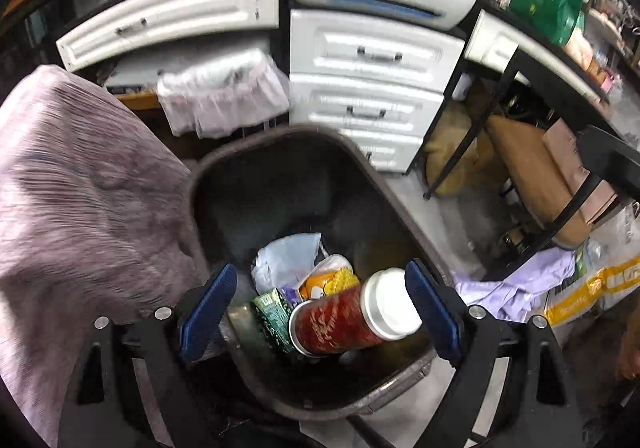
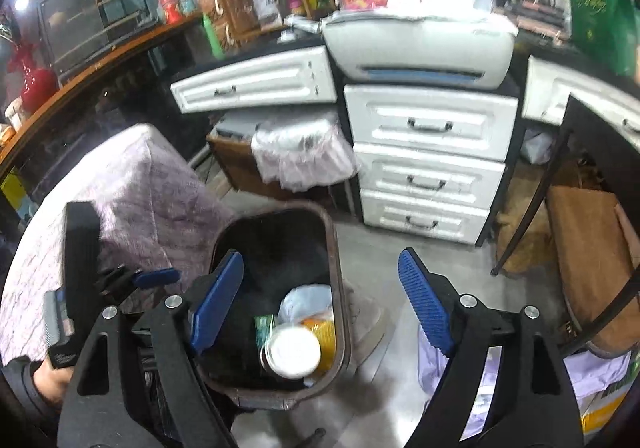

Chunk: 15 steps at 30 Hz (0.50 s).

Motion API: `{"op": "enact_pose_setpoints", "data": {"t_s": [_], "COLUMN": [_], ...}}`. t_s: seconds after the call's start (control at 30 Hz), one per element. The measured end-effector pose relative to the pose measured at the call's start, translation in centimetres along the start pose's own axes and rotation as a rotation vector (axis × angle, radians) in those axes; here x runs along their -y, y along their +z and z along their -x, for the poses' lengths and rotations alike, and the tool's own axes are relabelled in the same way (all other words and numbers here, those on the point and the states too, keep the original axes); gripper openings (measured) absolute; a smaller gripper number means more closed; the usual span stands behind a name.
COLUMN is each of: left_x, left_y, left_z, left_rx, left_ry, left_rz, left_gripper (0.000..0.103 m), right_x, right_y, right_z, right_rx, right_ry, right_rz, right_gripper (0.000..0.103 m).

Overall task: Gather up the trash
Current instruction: 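Lower the red paper cup into the bin and open the left gripper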

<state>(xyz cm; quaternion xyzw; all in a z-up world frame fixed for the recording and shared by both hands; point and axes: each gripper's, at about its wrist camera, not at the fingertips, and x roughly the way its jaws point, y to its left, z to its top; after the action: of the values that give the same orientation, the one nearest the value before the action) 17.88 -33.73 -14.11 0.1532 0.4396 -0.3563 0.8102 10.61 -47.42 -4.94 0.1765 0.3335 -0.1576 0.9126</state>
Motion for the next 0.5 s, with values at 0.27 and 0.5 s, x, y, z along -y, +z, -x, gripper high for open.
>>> {"op": "enact_pose_setpoints", "data": {"t_s": [0.27,0.5], "left_x": [-1.1,-4.1], "left_y": [-1.8,-5.7], "left_z": [12.7,21.8], "left_rx": [0.302,0.487], "left_ry": [0.076,0.165], "left_rz": [-0.002,0.076], "left_gripper": [0.097,0.097], "right_x": [-4.3,-10.8], "right_y": [1.2,-0.1], "right_z": [6.0,10.8], "right_rx": [0.182,0.242], "right_ry": [-0.043,-0.004], "right_rz": [0.026,0.11], "right_gripper": [0.097,0.097]}}
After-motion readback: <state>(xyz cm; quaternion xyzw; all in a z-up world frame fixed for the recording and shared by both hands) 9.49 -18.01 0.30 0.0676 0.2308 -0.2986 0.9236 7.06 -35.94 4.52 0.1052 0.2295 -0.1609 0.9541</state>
